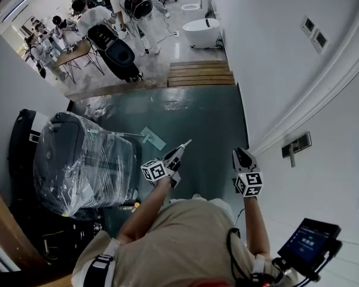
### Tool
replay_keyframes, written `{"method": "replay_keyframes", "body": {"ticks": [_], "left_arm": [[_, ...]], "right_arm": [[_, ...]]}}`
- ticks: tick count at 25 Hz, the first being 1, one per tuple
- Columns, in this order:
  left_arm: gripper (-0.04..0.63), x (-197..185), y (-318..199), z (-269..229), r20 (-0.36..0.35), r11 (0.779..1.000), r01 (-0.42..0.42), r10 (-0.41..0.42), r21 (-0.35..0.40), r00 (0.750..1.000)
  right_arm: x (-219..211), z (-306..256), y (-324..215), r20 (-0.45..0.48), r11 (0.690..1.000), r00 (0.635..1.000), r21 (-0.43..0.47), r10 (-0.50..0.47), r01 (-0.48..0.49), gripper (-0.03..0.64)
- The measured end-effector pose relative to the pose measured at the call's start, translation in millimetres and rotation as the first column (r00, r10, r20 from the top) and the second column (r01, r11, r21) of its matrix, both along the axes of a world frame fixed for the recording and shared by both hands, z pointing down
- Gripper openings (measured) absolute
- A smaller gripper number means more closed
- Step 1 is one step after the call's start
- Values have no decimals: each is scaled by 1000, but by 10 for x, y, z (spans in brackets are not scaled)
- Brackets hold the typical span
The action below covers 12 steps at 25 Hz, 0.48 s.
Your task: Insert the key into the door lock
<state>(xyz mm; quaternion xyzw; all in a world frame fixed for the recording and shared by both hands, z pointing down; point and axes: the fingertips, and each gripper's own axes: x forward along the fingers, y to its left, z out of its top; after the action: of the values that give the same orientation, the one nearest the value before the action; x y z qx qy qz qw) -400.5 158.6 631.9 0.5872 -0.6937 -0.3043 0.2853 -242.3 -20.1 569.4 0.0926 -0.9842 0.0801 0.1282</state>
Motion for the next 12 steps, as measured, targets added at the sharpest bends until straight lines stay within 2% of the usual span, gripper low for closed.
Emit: {"method": "replay_keyframes", "body": {"ticks": [7,12], "left_arm": [[35,43,-150,-28,9,1000,-27,27,-6,1000],[35,217,-482,-191,9,999,-33,33,-1,999]], "right_arm": [[128,0,-190,0,999,999,11,34,-34,61],[348,-126,-511,-4,999,999,3,41,-40,61]]}}
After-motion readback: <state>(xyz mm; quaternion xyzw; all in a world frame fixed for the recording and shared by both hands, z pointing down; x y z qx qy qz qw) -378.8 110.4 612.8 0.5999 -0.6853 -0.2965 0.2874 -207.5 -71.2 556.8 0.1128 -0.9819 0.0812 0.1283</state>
